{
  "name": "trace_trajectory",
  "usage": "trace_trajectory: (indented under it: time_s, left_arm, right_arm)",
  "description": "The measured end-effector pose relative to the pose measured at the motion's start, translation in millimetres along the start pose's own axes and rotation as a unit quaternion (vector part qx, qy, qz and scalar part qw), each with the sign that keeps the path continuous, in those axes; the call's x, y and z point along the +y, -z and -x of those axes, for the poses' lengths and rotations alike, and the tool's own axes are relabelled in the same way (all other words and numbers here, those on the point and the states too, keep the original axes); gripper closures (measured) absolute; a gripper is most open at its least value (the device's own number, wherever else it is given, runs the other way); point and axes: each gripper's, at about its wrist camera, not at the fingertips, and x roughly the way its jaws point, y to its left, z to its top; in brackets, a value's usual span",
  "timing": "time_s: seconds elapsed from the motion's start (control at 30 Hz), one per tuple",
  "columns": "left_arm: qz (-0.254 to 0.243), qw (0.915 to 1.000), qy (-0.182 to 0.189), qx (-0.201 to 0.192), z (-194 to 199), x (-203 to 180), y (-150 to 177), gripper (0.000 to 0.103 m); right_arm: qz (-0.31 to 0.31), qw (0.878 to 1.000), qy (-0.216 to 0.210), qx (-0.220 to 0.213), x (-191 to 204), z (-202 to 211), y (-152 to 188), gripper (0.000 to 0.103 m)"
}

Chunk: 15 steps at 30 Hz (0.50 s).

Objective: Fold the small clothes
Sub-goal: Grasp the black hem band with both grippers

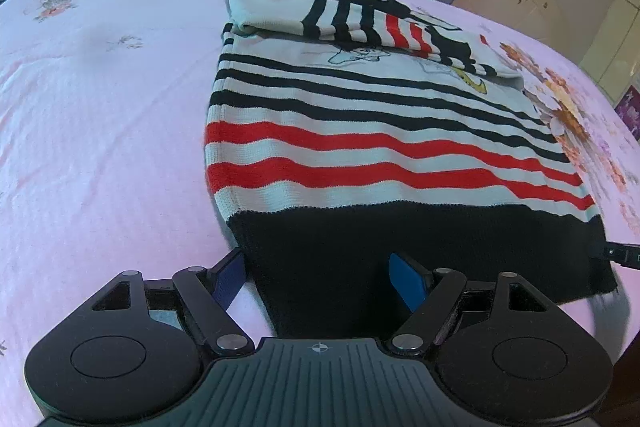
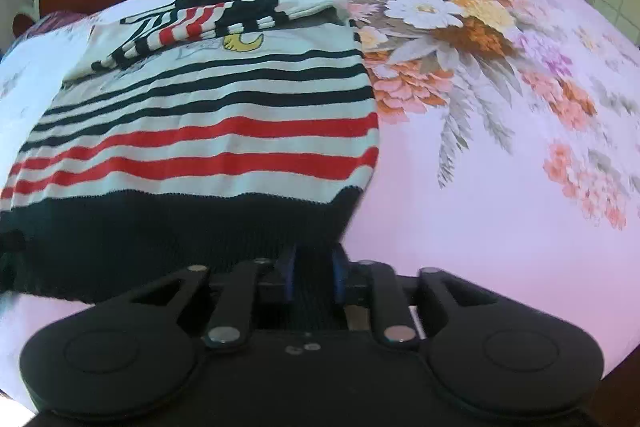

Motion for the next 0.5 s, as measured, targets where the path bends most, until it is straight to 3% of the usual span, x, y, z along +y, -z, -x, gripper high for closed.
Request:
trace_trajectory:
  time_s: [0.23, 0.37, 0.43, 0.5]
  left_arm:
    - [0.003, 1.0, -0.002, -0.001, -0.1, -5.4, 0.8, 0.028]
    - [0.002, 1.0, -0.002, -0.003, 0.6, -6.0, 1.0, 0.051]
    - [0.004, 1.0, -0.001, 0.001, -0.4, -4.5, -0.8, 0.052]
    - [-0.004, 1.0, 0.0, 0.006, -1.2, -5.1, -2.1, 0.052]
  right_arm:
    - [-0.005, 1.0, -0.013, 0.008, 2.6, -3.5, -1.7, 0.077]
    - [-0.002, 1.0, -0.015, 0.01, 2.2, -2.9, -3.6, 0.086]
    - [-0.002, 1.0, -0.015, 0.009, 1.8, -3.4, -4.2, 0.086]
    - [-0.002, 1.0, -0.015, 0.009, 1.3, -3.9, -6.3, 0.076]
